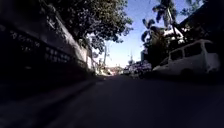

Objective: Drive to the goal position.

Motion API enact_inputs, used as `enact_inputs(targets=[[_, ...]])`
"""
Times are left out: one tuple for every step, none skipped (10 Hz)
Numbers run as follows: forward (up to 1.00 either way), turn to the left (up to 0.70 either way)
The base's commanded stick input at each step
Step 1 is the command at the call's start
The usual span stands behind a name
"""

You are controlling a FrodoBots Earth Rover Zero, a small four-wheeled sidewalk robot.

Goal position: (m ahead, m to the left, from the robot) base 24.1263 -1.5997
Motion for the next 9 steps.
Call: enact_inputs(targets=[[0.69,0.03],[0.68,0.03],[0.68,0.03],[0.68,0.03],[0.68,0.03],[0.68,0.01],[0.73,0.0],[0.8,0.0],[0.83,0.0]])
